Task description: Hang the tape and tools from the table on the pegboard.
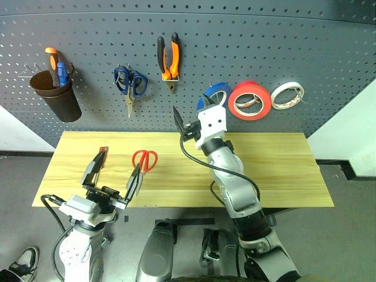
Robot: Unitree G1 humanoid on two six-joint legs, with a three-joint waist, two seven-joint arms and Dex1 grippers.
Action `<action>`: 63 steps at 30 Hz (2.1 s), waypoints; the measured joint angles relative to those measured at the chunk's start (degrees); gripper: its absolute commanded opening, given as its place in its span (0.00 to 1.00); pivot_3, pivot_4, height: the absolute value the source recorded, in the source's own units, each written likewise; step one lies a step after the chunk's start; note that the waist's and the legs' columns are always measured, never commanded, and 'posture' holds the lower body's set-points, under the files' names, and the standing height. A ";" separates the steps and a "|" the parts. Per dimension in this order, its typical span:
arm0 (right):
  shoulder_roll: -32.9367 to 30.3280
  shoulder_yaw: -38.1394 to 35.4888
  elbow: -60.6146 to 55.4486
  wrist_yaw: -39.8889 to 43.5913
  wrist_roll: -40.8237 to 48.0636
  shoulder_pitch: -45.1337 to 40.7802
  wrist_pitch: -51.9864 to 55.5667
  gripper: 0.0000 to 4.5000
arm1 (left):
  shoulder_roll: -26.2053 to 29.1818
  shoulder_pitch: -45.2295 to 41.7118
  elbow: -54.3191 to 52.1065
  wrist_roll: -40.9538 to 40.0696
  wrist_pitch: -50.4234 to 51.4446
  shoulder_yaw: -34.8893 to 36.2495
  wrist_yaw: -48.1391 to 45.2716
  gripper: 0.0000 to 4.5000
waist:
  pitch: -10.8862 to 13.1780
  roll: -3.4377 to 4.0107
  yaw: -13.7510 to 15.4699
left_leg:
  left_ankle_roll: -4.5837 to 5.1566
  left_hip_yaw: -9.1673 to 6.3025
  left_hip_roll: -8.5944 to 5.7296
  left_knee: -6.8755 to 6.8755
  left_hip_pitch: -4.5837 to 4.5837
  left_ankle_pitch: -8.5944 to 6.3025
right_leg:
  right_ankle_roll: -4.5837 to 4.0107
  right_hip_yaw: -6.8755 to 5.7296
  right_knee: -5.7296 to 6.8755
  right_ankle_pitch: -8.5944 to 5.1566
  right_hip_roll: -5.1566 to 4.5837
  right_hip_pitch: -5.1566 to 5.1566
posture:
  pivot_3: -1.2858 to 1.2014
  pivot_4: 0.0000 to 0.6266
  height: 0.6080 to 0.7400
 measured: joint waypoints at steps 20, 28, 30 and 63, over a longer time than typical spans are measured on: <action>-26.62 -15.45 -20.47 30.01 27.24 17.53 30.38 0.99 | 1.72 -0.13 -9.32 5.96 44.93 0.14 15.36 1.00 | -1.07 0.24 0.05 | 0.12 -0.31 -0.03 -0.07 0.29 -0.08 | 0.09 -0.30 -0.47 0.05 -0.01 0.61 | 0.67 0.18 0.51; -30.90 -18.49 -20.87 40.98 35.18 18.24 23.51 0.99 | -0.03 -3.59 -9.31 8.64 48.92 -0.20 18.83 1.00 | -1.48 0.78 -0.03 | 0.09 -0.88 0.06 -0.26 1.12 -0.09 | -0.09 -0.69 -1.09 -0.05 -0.03 1.76 | 0.66 0.18 0.51; -31.26 -18.16 -20.65 41.88 35.18 17.91 22.30 0.99 | -0.49 -4.18 -8.39 9.10 49.07 -0.19 19.47 1.00 | -1.62 0.90 0.00 | 0.10 -0.97 0.00 -0.27 1.10 -0.09 | -0.06 -0.71 -1.11 -0.02 -0.05 1.81 | 0.66 0.18 0.51; -27.92 -10.80 -16.07 34.60 32.73 12.50 18.55 0.99 | 2.19 -29.00 17.61 11.10 78.31 -3.58 17.04 1.00 | -2.81 0.95 5.10 | 0.12 -0.91 -0.13 -0.37 1.00 -0.10 | 0.26 -0.94 -1.25 0.20 -0.01 1.86 | 0.66 0.18 0.51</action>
